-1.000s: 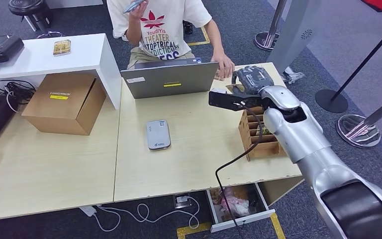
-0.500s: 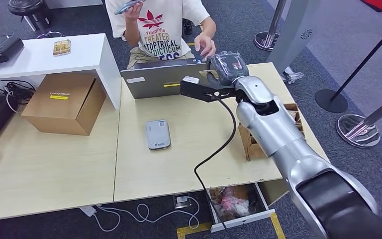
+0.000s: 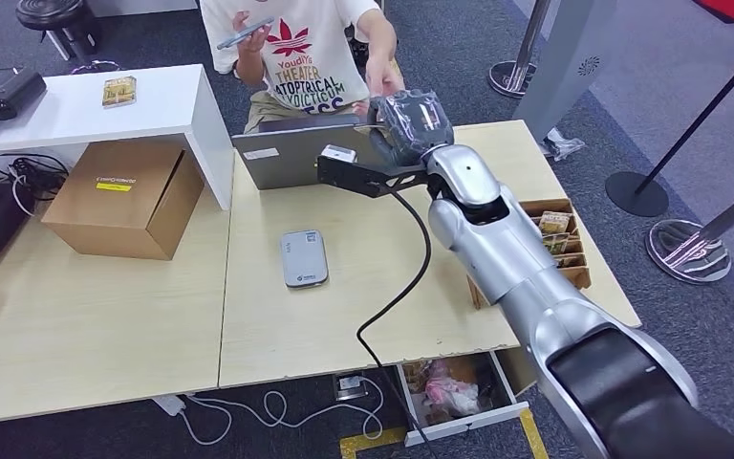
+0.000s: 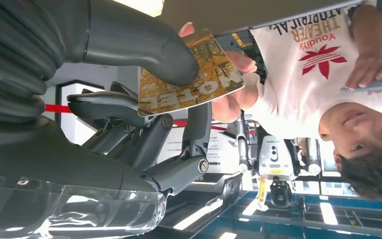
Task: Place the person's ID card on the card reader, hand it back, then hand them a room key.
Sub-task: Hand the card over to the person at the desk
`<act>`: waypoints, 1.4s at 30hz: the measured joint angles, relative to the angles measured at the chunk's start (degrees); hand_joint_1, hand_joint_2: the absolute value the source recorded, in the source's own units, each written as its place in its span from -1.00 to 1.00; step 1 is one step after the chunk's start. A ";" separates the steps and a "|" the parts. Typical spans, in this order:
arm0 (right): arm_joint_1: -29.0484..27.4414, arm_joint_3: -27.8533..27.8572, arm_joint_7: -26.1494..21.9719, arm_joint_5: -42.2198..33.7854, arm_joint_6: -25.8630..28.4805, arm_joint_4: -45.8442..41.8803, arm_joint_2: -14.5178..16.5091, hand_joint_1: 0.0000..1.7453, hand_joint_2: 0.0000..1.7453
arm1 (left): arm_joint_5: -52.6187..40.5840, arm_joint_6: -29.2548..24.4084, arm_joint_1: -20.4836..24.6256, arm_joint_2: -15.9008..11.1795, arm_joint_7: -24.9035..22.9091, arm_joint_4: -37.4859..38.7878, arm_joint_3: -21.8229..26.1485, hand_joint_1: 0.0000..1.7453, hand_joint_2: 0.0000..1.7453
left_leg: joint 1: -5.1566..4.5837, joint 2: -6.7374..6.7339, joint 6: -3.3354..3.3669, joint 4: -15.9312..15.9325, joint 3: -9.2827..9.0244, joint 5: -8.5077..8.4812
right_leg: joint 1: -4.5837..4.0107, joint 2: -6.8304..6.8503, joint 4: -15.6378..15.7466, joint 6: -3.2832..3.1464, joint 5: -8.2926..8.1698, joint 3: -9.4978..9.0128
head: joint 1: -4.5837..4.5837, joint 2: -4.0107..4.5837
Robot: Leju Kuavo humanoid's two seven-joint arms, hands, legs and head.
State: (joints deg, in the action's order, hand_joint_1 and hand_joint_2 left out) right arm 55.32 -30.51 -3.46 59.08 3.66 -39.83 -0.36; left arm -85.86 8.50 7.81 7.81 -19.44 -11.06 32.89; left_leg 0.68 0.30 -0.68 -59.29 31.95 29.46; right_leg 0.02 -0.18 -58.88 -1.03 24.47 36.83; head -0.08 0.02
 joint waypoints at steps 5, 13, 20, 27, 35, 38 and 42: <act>0.45 0.02 -0.78 0.43 0.28 1.19 1.92 1.00 1.00 | 0.12 -0.75 -0.43 0.01 -0.36 0.00 0.16 -1.00 -1.00 | 0.00 -0.03 0.00 0.02 0.00 0.00 | 0.00 -0.04 0.00 0.00 0.00 0.00 | -0.01 0.00; 1.79 0.02 -2.46 0.09 1.66 3.76 5.19 1.00 1.00 | 0.28 -2.82 -1.73 0.01 -0.51 0.00 1.27 -1.00 -1.00 | 0.00 -0.03 0.00 0.02 -0.02 0.00 | -0.01 -0.05 0.00 -0.01 0.00 0.01 | -0.01 0.00; 2.35 0.02 -2.79 -0.08 3.55 5.29 6.54 1.00 1.00 | 0.32 -3.15 -2.15 0.02 -0.51 0.00 1.80 -1.00 -1.00 | 0.00 -0.02 0.00 0.02 -0.02 0.00 | 0.00 -0.04 0.00 -0.01 0.00 0.00 | -0.01 0.00; 2.32 0.02 -3.24 -0.07 4.71 6.02 6.74 1.00 1.00 | 0.32 -3.16 -2.45 -0.02 -0.10 0.00 2.05 -1.00 -1.00 | 0.00 -0.02 0.00 0.02 -0.02 0.00 | -0.01 -0.04 0.00 -0.01 0.00 0.01 | -0.01 0.00; 2.01 0.02 -3.70 -0.24 5.86 6.90 6.48 0.95 1.00 | 0.27 -3.19 -2.73 -0.17 1.08 0.00 2.10 -1.00 -1.00 | 0.00 -0.02 0.00 0.02 -0.03 0.00 | -0.01 -0.05 0.00 -0.01 0.00 0.03 | -0.01 0.00; 1.71 0.02 -3.80 -0.31 6.10 7.16 6.04 -0.41 1.00 | 0.25 -3.28 -2.76 -0.29 1.43 0.00 2.10 -1.00 -1.00 | -0.01 -0.02 0.00 0.02 -0.03 0.00 | -0.01 -0.05 0.00 -0.01 0.00 0.03 | -0.01 0.00; 1.20 0.05 -3.81 -0.32 6.18 7.37 5.27 -1.00 1.00 | 0.23 -3.39 -2.82 -0.39 1.82 0.00 2.09 -1.00 -1.00 | -0.01 -0.03 0.00 0.02 -0.03 0.00 | -0.01 -0.06 0.00 -0.01 0.00 0.03 | -0.01 0.00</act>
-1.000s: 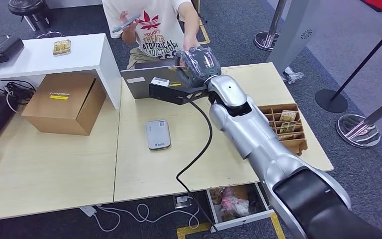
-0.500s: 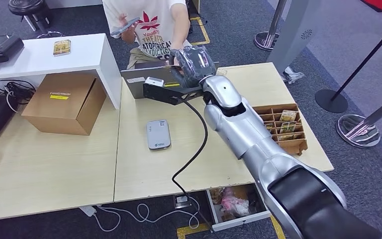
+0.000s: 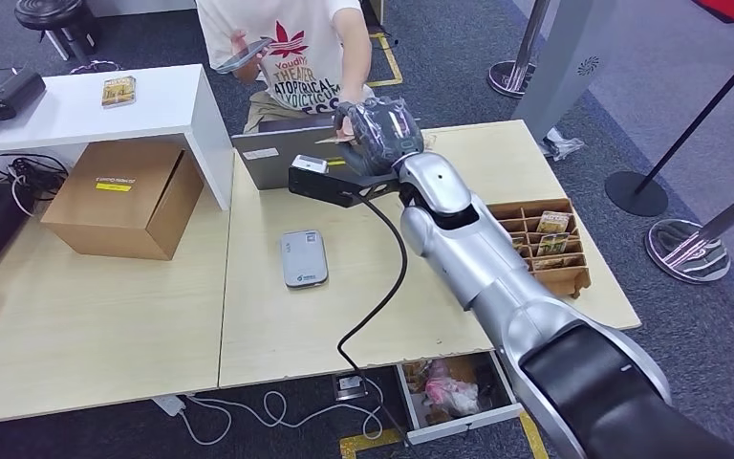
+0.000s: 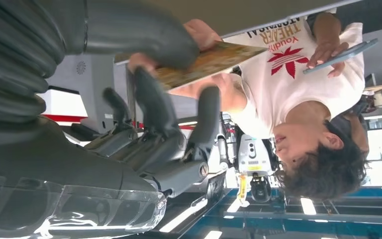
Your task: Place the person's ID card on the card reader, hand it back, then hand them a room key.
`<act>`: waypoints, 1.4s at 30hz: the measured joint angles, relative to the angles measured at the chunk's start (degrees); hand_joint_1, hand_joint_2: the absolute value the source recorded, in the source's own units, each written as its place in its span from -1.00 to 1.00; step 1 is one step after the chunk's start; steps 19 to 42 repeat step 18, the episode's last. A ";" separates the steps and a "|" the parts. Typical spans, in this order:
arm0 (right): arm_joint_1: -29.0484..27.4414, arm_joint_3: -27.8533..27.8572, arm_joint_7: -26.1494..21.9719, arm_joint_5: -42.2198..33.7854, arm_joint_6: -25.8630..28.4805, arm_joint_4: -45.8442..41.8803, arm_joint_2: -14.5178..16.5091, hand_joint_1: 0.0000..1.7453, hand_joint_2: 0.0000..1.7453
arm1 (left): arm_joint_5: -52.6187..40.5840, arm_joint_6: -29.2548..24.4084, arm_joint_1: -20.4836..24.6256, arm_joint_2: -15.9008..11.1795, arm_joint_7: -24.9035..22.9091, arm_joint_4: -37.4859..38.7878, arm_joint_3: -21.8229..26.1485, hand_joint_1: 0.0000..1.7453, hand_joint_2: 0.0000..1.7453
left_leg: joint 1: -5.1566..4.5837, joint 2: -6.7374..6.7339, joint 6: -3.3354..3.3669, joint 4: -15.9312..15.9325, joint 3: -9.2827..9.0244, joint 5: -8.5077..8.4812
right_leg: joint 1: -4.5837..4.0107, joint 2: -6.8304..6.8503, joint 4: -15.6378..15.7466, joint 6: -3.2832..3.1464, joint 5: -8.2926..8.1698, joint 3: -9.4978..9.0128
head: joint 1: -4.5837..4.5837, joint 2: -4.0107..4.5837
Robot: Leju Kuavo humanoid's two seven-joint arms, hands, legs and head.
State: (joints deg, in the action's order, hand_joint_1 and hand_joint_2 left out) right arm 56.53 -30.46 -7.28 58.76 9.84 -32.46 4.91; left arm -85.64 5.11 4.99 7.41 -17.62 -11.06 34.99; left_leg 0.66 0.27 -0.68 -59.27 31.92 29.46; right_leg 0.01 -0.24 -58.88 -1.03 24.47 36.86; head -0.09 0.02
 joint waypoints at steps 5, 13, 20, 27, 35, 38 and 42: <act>-0.74 0.02 0.00 0.09 0.43 -0.02 -1.06 -1.00 1.00 | -0.05 -0.09 -0.04 -0.01 0.46 0.00 0.01 -1.00 -1.00 | 0.00 0.00 0.00 0.00 0.00 0.00 | 0.00 0.00 0.00 0.00 0.00 0.00 | 0.00 0.00; -2.04 0.14 0.57 0.54 1.83 -0.92 -2.74 -1.00 1.00 | -0.12 -0.09 -0.04 -0.02 0.96 0.00 -0.01 -1.00 -1.00 | 0.00 0.00 0.00 0.00 0.00 0.00 | 0.00 0.00 0.00 0.00 0.00 0.00 | 0.00 0.00; -2.65 0.72 0.88 0.86 2.46 -1.77 -3.67 -1.00 1.00 | -0.15 -0.05 -0.03 -0.01 1.01 0.00 -0.02 -1.00 -1.00 | 0.00 0.00 0.00 0.00 0.00 0.00 | 0.00 0.00 0.00 0.00 0.00 0.00 | 0.00 0.00; -2.65 0.72 0.88 0.86 2.46 -1.77 -3.67 -1.00 1.00 | -0.15 -0.05 -0.03 -0.01 1.01 0.00 -0.02 -1.00 -1.00 | 0.00 0.00 0.00 0.00 0.00 0.00 | 0.00 0.00 0.00 0.00 0.00 0.00 | 0.00 0.00; -2.65 0.72 0.88 0.86 2.46 -1.77 -3.67 -1.00 1.00 | -0.15 -0.05 -0.03 -0.01 1.01 0.00 -0.02 -1.00 -1.00 | 0.00 0.00 0.00 0.00 0.00 0.00 | 0.00 0.00 0.00 0.00 0.00 0.00 | 0.00 0.00; -2.65 0.72 0.88 0.86 2.46 -1.77 -3.67 -1.00 1.00 | -0.15 -0.05 -0.03 -0.01 1.01 0.00 -0.02 -1.00 -1.00 | 0.00 0.00 0.00 0.00 0.00 0.00 | 0.00 0.00 0.00 0.00 0.00 0.00 | 0.00 0.00; -2.65 0.72 0.88 0.86 2.46 -1.77 -3.67 -1.00 1.00 | -0.15 -0.05 -0.03 -0.01 1.01 0.00 -0.02 -1.00 -1.00 | 0.00 0.00 0.00 0.00 0.00 0.00 | 0.00 0.00 0.00 0.00 0.00 0.00 | 0.00 0.00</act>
